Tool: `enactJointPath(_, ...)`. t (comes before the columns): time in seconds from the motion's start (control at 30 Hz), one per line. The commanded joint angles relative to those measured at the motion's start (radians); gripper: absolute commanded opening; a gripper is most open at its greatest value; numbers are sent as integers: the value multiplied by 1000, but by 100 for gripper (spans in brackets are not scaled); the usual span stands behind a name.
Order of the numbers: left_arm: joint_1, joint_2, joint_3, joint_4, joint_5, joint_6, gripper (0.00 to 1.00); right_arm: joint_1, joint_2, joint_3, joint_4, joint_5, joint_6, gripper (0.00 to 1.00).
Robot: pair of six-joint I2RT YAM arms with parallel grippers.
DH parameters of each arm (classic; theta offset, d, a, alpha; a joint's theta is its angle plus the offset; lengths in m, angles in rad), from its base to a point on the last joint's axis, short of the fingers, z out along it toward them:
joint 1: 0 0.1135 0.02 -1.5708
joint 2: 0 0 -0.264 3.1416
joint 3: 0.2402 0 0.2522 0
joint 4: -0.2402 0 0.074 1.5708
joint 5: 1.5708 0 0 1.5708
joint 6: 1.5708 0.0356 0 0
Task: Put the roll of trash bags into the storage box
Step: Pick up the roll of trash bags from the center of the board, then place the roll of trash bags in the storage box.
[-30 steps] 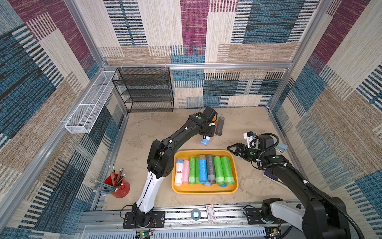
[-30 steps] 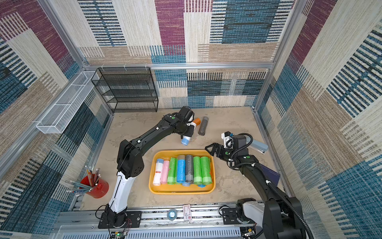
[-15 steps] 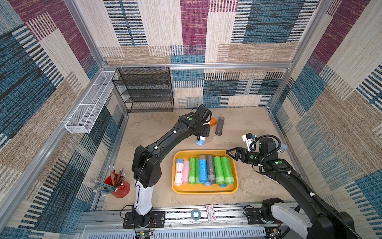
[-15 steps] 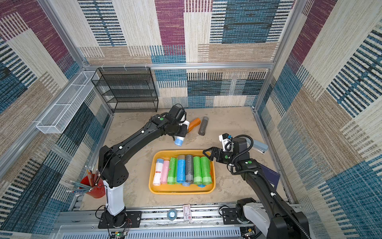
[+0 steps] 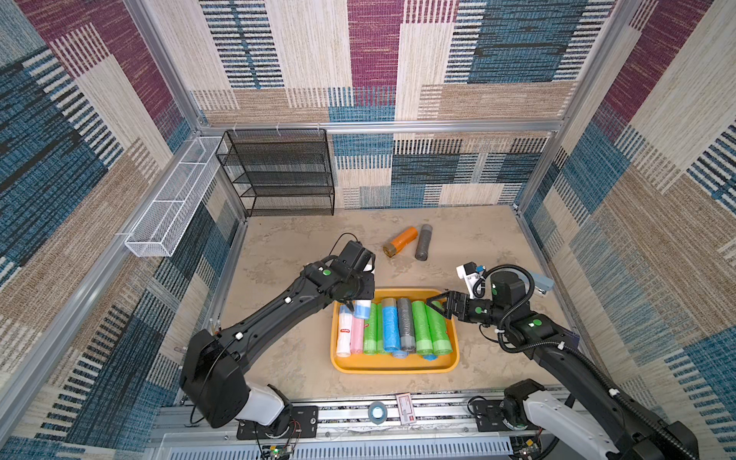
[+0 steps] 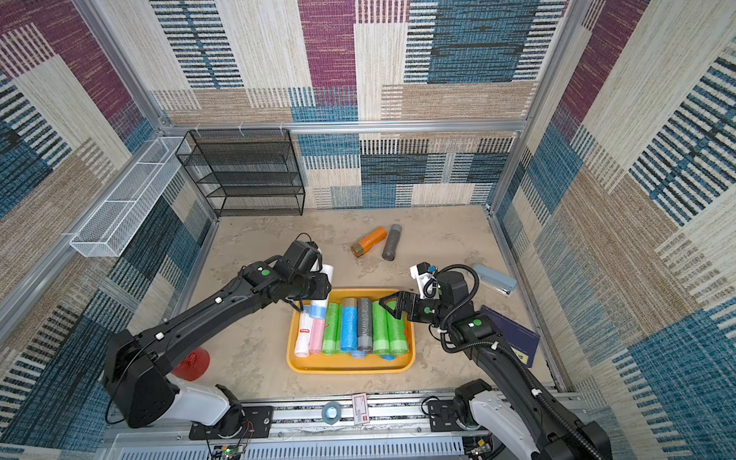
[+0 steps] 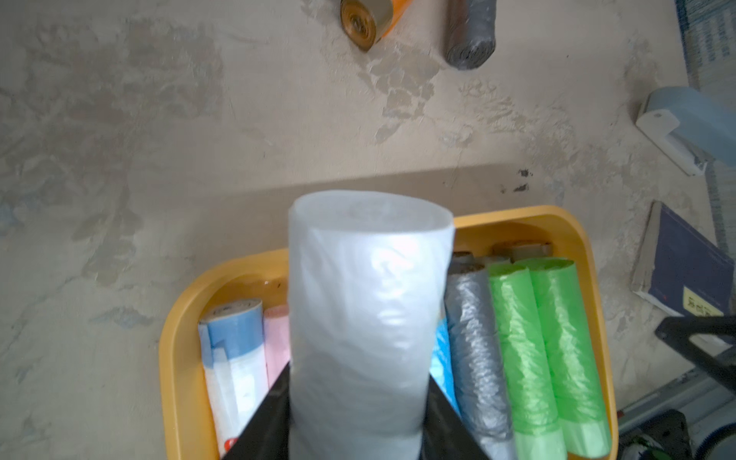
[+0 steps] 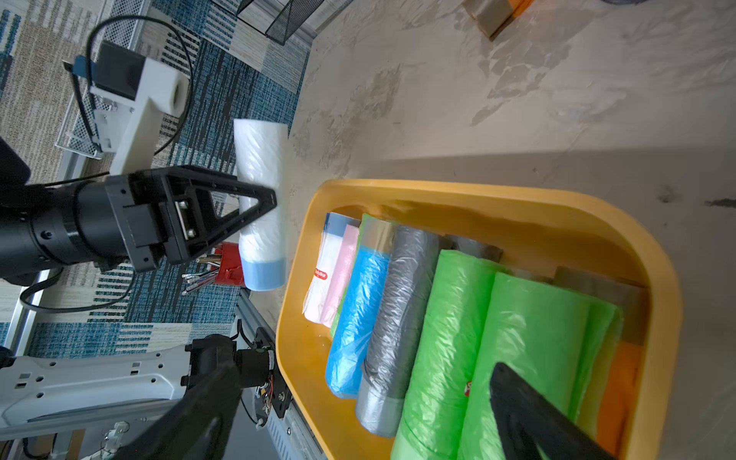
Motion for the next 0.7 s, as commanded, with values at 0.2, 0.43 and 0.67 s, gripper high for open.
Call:
enactJointPath(0.2, 1, -107, -228, 133, 112, -203, 45, 110, -2, -20, 69, 62, 90, 99)
enactJointPath(0.43, -34, -82, -290, 215, 159, -259, 44, 194, -8, -41, 105, 93, 140, 99)
enactJointPath(0.67, -65, -43, -279, 226, 162, -271, 44, 249, -8, -66, 150, 108, 184, 99)
